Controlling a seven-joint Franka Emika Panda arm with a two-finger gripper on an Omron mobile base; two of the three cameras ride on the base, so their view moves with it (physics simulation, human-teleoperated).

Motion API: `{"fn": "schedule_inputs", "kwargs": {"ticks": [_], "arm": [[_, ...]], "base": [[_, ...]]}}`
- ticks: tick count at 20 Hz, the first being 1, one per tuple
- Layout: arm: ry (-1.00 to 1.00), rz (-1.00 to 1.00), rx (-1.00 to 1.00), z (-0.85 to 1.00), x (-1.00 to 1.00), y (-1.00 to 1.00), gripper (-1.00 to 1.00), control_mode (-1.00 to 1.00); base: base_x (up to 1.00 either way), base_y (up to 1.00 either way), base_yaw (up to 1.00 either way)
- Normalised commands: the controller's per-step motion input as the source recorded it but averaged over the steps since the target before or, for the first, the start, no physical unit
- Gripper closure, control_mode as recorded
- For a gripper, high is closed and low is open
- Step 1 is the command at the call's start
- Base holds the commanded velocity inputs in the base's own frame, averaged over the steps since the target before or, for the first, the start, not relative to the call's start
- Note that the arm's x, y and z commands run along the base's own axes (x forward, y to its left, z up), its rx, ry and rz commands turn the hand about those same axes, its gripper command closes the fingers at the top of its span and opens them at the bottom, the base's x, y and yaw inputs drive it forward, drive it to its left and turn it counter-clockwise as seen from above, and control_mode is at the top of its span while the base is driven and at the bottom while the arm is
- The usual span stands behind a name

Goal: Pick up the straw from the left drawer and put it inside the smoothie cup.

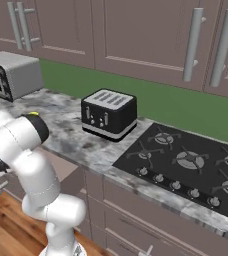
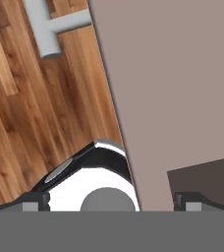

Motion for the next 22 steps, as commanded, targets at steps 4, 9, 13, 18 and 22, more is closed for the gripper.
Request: {"fn": "schedule_inputs", "kwargs": {"ticks": [4,9,13,18,22], "arm": [[0.0,0.0,0.0,-0.23,0.11,0.0,-1.0,-1.0],[0.0,0.0,0.0,-0.18,0.18,0.0,-1.0,-1.0],[-0.02,0.0,0.0,-0.11,0.18,0.0,-1.0,-1.0],[-0.02,0.0,0.0,-0.09,0.22,0.0,-1.0,-1.0],[0.0,0.0,0.0,-0.17,0.22,0.0,-1.0,-1.0]], "base": [[0.0,0.0,0.0],[0.0,0.0,0.0],[0.0,0.0,0.0],[0.0,0.0,0.0],[0.0,0.0,0.0]]}}
